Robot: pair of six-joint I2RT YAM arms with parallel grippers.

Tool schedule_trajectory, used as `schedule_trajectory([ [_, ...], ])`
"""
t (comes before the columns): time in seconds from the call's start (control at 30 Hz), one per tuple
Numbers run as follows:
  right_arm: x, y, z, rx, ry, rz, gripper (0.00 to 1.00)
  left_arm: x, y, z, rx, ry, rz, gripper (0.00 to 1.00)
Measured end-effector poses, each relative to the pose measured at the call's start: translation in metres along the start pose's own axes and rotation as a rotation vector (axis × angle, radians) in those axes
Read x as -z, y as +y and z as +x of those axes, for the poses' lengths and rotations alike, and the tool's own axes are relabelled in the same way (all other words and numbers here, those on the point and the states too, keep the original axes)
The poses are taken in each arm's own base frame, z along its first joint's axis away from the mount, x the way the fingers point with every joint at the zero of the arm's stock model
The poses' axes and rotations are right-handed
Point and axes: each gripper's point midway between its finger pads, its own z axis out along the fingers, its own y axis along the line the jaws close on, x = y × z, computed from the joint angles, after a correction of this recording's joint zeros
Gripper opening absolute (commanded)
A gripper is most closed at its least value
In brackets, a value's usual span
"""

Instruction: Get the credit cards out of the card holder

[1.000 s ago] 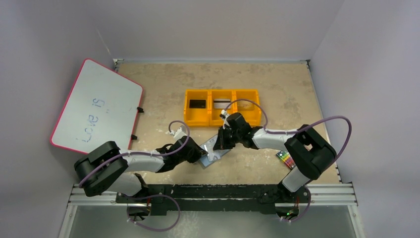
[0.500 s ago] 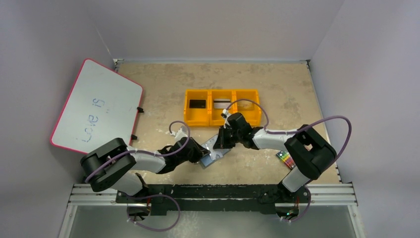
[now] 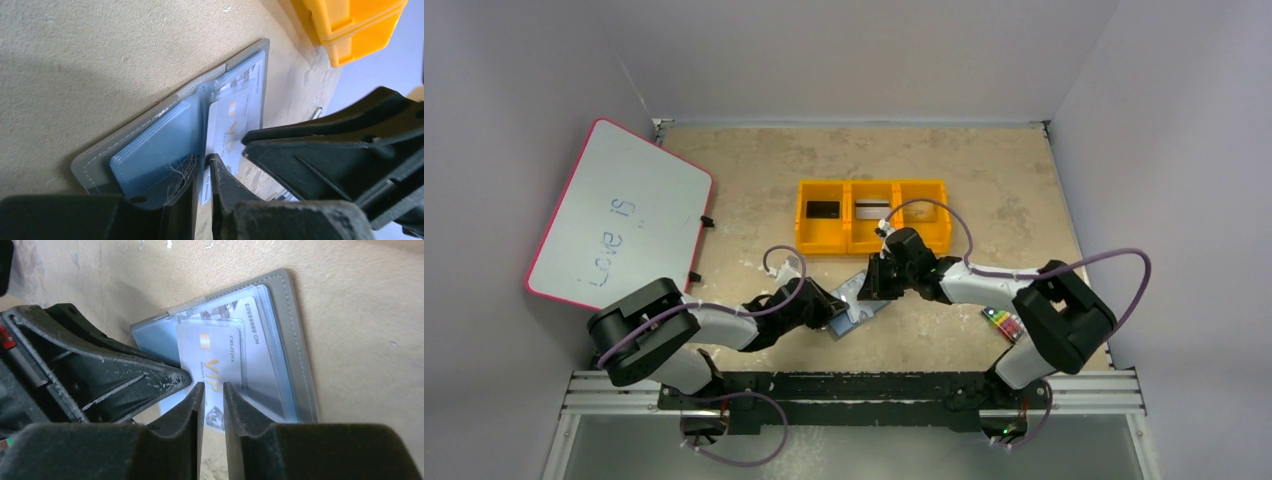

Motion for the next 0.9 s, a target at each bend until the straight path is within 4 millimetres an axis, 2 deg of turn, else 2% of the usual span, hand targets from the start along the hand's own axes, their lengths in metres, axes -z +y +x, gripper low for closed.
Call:
schedule_trajectory([
  [0.2, 0.022, 0.002, -0.013, 0.004, -0.073, 0.041, 0.29, 0.0, 0.0, 0.0, 0.004, -0.003, -0.002, 0.14],
  [0.4, 0.007, -0.016, 0.002, -0.004, -0.005, 0.088, 0.25, 0.0, 0.001, 0.0, 0.003, -0.002, -0.005, 0.13],
  [0.53, 0.001, -0.01, -0.003, 0.003, -0.017, 0.057, 0.17, 0.0, 0.001, 0.0, 0.002, -0.002, -0.006, 0.14],
  [0.77, -0.001, -0.012, -0.003, 0.001, -0.029, 0.037, 0.01, 0.0, -0.001, 0.0, 0.003, -0.003, 0.002, 0.15],
  [0.9, -0.002, -0.011, -0.002, -0.009, -0.035, 0.02, 0.0, 0.001, 0.0, 0.0, 0.018, -0.005, 0.018, 0.07],
])
